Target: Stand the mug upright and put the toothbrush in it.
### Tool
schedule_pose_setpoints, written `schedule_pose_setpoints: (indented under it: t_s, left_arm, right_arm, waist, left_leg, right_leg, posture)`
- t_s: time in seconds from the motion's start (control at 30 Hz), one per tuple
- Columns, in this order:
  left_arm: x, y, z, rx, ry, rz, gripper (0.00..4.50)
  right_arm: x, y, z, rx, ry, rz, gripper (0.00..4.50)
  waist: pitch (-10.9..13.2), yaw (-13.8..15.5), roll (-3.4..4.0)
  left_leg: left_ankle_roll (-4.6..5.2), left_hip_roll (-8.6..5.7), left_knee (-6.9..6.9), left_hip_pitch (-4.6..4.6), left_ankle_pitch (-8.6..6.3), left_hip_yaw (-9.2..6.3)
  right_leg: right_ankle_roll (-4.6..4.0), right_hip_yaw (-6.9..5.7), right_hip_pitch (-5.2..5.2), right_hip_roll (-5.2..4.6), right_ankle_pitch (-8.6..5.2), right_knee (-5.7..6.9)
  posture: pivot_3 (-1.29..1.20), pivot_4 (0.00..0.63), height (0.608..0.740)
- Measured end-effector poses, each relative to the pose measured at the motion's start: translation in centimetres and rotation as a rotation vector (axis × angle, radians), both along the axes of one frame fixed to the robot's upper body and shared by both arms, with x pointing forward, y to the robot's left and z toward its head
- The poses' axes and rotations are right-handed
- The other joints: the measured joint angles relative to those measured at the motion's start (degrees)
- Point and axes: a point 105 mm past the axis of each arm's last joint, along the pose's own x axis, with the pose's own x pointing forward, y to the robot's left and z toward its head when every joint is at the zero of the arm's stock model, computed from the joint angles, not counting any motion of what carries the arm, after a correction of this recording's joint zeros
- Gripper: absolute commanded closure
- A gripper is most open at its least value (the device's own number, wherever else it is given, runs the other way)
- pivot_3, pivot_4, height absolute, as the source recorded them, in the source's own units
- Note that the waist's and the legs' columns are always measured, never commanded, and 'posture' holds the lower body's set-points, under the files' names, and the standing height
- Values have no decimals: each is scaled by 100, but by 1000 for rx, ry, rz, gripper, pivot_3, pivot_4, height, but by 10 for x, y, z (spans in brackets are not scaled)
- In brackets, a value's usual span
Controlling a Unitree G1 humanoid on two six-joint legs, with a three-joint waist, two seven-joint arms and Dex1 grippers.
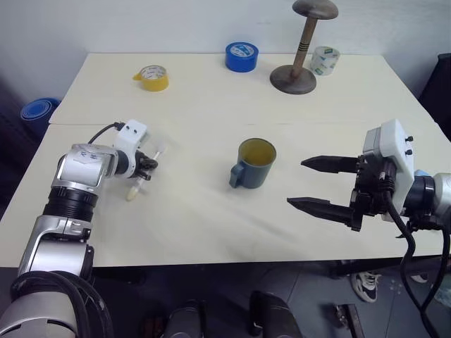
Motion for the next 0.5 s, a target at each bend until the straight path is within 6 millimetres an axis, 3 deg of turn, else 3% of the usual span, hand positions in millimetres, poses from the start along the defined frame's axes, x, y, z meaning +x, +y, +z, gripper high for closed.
schedule_pose_setpoints:
  t_s: [0.2, 0.37, 0.43, 0.5]
  left_arm:
    - [3, 1, 0, -47, 6, 30, 4178]
    - [9, 6, 8, -254, -14, 109, 4178]
    - [16, -18, 30, -439, -84, 34, 4178]
    - [19, -50, 75, -612, -193, -97, 4178]
  right_arm:
    - [0, -7, 2, 28, 0, -50, 0]
    - [4, -19, 8, 59, -21, -141, 0]
    - [6, -28, 9, 79, -21, -200, 0]
    - [6, -34, 12, 93, -29, -243, 0]
  waist:
    - [-1, 0, 0]
    - [0, -5, -1]
    - [9, 53, -16]
    - [13, 111, -24]
  left_leg:
    - [0, 1, 2, 3, 1, 0]
    - [2, 1, 2, -4, 2, -3]
    - [2, 1, 21, -31, 2, -26]
    - [5, 3, 66, -87, -1, -48]
  right_leg:
    - [0, 0, 3, -1, 0, 3]
    - [0, -2, -2, -1, 0, 2]
    - [4, -15, -7, -2, 2, 1]
    - [13, -35, -30, -2, 7, 0]
  posture:
    - [0, 150, 740]
    - [0, 150, 740]
    - [0, 150, 740]
    - [0, 150, 740]
